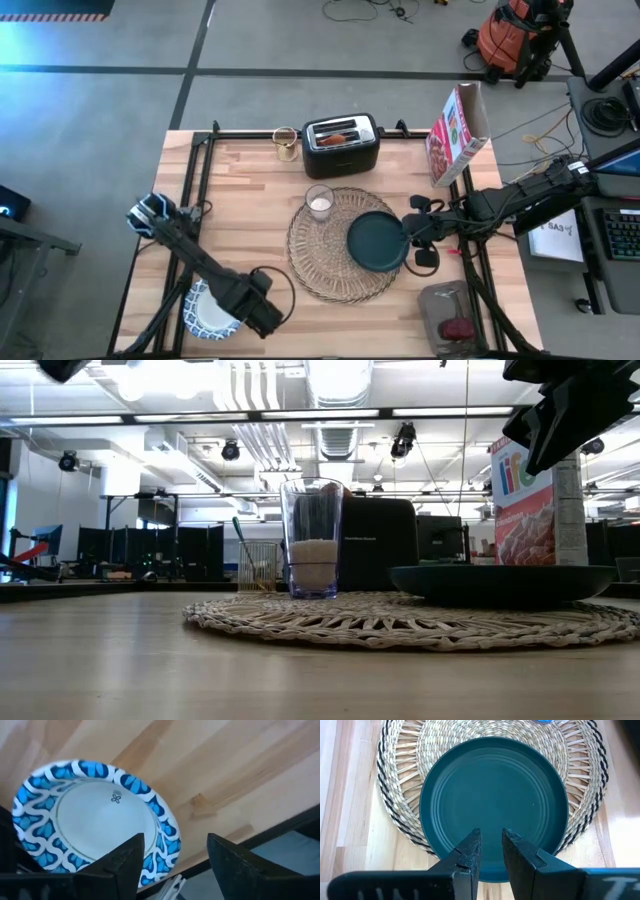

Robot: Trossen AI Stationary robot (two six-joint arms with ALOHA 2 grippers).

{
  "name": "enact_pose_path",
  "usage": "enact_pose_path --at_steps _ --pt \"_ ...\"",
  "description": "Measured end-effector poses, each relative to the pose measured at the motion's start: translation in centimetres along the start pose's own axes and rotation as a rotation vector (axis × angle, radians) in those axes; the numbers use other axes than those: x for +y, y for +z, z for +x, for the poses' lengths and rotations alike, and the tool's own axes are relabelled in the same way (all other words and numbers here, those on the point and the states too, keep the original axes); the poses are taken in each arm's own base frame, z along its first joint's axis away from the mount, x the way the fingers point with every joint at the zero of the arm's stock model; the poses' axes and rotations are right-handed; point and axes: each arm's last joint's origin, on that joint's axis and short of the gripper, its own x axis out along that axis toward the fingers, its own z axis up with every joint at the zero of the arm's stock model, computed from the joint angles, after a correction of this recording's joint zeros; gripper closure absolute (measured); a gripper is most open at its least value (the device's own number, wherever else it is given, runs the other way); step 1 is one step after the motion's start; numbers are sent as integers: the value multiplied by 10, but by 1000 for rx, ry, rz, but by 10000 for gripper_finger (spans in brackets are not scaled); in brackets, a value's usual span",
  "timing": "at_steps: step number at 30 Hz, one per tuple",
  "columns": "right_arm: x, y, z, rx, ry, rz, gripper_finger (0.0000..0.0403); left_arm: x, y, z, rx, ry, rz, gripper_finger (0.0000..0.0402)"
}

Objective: Arrange a breakfast setting
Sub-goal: Put the white and blue bowl on the left of the brown place mat

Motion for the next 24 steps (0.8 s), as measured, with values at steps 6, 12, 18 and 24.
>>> enact_pose_path --at_steps 6,12,18,24 --pt "0 0 0 0 0 0 335 -1 -11 26 4 -45 -23 200" --pt "0 0 0 0 0 0 335 3 -15 48 8 -61 -37 200" --pt "0 0 0 0 0 0 335 12 -12 62 -4 -18 -16 200" --pt "0 0 0 0 0 0 335 18 -9 70 -64 7 15 218"
